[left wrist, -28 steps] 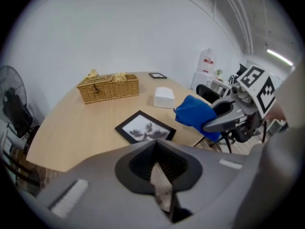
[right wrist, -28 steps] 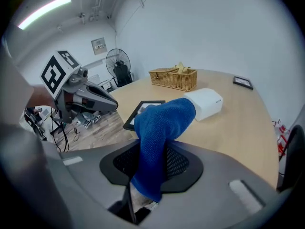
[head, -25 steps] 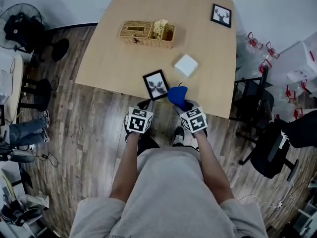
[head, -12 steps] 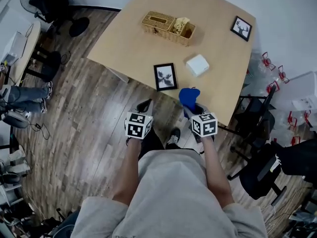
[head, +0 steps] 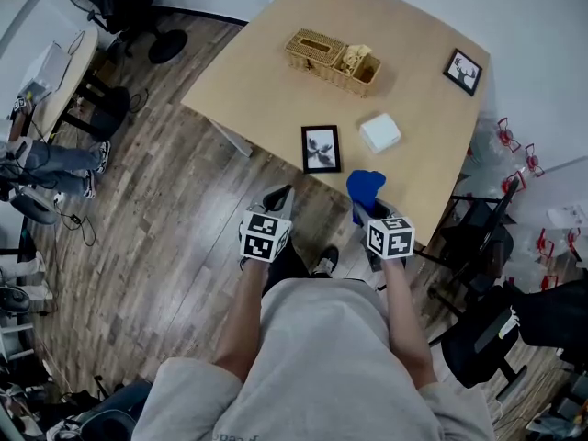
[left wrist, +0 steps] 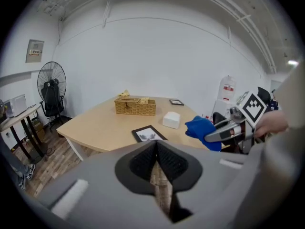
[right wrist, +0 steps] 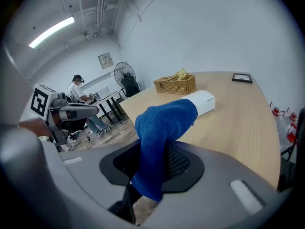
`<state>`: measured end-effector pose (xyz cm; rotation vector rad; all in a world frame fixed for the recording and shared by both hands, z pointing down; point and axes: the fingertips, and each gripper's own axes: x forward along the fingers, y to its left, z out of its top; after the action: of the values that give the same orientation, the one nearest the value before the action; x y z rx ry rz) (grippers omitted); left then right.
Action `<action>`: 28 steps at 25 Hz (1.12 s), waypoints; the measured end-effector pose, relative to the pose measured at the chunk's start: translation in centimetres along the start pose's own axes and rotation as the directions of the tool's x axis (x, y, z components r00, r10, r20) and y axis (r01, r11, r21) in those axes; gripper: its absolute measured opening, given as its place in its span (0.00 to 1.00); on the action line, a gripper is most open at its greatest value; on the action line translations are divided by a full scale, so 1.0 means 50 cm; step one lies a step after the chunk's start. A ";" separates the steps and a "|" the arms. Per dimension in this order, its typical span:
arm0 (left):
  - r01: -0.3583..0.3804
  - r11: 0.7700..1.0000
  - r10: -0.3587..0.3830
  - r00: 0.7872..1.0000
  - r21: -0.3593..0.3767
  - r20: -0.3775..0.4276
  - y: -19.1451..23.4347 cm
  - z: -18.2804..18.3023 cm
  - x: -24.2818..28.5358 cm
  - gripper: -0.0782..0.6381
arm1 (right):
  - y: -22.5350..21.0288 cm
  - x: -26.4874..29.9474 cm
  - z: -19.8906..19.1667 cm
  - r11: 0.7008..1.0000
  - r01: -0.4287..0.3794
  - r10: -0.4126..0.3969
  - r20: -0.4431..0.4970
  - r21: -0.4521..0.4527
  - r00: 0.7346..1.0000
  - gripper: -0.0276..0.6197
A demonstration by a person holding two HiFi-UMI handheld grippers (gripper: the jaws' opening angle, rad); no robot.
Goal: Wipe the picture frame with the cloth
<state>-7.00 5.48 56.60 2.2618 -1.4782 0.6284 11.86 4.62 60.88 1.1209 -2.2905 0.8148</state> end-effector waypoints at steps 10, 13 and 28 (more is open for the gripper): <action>0.021 1.000 -0.021 1.000 -0.009 -0.012 -0.004 -0.001 -0.002 0.18 | 0.011 0.000 0.018 1.000 -0.004 0.005 0.020 -0.021 1.000 0.21; 0.024 1.000 -0.024 1.000 -0.012 -0.011 -0.007 -0.005 -0.004 0.18 | 0.009 -0.007 0.025 1.000 0.006 -0.004 0.049 -0.028 0.999 0.21; 0.028 0.999 -0.028 1.000 -0.029 -0.013 -0.026 -0.027 -0.012 0.18 | 0.012 -0.031 0.040 0.997 0.014 -0.005 0.122 -0.072 0.992 0.21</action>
<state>-6.20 7.12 57.31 2.2489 -1.4378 0.6088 11.98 4.38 58.27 1.1781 -2.3919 0.6702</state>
